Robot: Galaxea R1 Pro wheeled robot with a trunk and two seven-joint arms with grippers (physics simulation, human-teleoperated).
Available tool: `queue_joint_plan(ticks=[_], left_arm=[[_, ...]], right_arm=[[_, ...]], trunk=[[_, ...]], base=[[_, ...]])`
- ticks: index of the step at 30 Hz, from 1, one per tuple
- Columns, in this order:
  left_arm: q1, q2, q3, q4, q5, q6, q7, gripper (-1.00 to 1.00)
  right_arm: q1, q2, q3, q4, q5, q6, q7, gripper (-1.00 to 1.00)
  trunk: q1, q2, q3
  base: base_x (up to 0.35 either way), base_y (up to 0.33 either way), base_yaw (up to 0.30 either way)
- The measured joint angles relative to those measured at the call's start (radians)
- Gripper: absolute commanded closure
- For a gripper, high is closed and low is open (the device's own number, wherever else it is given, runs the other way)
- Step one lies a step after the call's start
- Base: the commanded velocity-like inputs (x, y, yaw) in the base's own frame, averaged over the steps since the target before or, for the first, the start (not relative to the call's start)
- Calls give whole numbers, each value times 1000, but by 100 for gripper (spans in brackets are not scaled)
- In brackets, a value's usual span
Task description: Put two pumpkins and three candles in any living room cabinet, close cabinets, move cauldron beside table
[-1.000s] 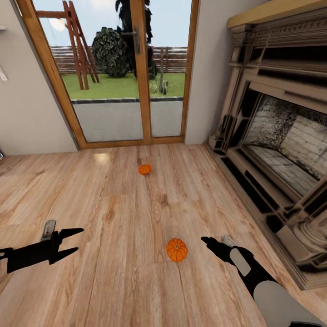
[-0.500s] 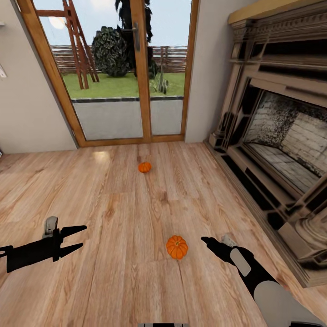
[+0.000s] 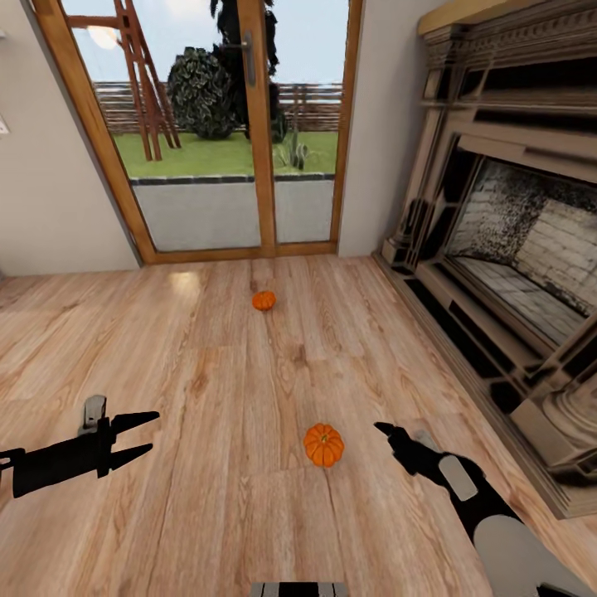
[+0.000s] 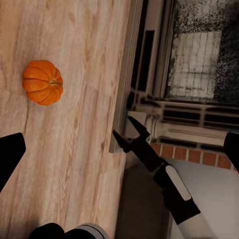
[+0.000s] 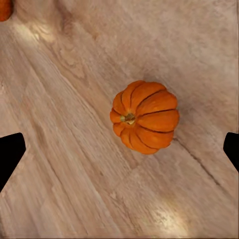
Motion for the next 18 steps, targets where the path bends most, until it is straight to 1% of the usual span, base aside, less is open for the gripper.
queue_joint_plan(ticks=[1,2,5,7,11,13,15,18], left_arm=[[0,0,0,-1,0,0,0,-100],[0,-1,-1,0,0,0,0,-100],[0,-4,-1,0,0,0,0,-100],[0,-4,-1,0,0,0,0,-100],[0,-5,-1,0,0,0,0,-100],[0,-5,-1,-1,0,0,0,-100],[0,-5,-1,-1,0,0,0,-100],[0,-5,-1,-1,0,0,0,-100]], right_arm=[[0,-1,-20,2,1,7,4,-100],[0,-9,-38,3,1,14,11,-100],[-1,-41,-53,5,-3,20,18,-100],[-1,-51,-56,6,-4,21,20,-100],[-2,-56,-57,5,-4,23,24,-100],[-3,-56,-57,4,-4,24,42,-100],[-3,-56,-58,4,-4,25,75,-100],[-4,-53,-57,3,-3,24,96,-100]], trunk=[[4,-7,-3],[8,-14,-6],[19,-35,-16],[23,-41,-23],[25,-42,-38],[26,-42,-46],[26,-43,-54],[28,-44,-65]], base=[[0,0,0],[0,0,0],[0,0,0],[0,0,0],[0,0,0],[0,0,0],[0,0,0],[0,0,0]])
